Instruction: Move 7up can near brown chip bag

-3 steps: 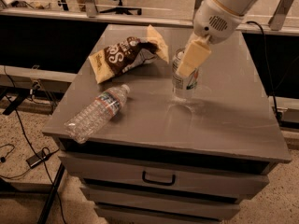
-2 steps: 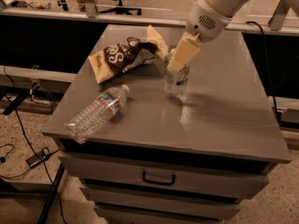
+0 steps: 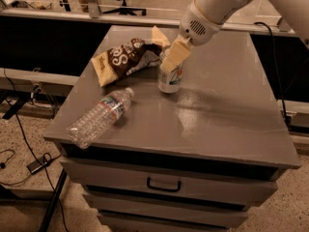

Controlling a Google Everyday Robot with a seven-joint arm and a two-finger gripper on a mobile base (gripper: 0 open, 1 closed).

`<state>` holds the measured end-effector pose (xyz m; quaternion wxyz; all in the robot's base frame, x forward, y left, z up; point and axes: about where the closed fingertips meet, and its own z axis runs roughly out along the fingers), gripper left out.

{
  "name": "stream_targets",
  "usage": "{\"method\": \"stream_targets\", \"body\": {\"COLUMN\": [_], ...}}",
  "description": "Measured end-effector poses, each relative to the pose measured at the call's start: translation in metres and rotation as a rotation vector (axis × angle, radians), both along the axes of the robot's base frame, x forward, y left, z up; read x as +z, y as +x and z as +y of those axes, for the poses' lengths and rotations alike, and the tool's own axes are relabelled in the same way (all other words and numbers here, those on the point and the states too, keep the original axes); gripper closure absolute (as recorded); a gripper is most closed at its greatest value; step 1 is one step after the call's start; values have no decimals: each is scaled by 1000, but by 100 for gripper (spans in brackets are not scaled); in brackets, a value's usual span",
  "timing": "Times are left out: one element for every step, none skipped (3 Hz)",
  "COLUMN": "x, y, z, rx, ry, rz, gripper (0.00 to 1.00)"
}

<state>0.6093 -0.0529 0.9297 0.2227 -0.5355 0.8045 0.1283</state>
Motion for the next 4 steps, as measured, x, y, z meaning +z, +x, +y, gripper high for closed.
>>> {"method": "stream_targets", "body": {"x": [-4,-5,-7,-8], "y": [7,7,7,7], "z": [7,8,9,11], "rx": [-4,-2,1,3], "ry": [-16,-16,-16,-16], "rz": [-14,-12,-10,-8], "gripper": [59,36,13,0]}}
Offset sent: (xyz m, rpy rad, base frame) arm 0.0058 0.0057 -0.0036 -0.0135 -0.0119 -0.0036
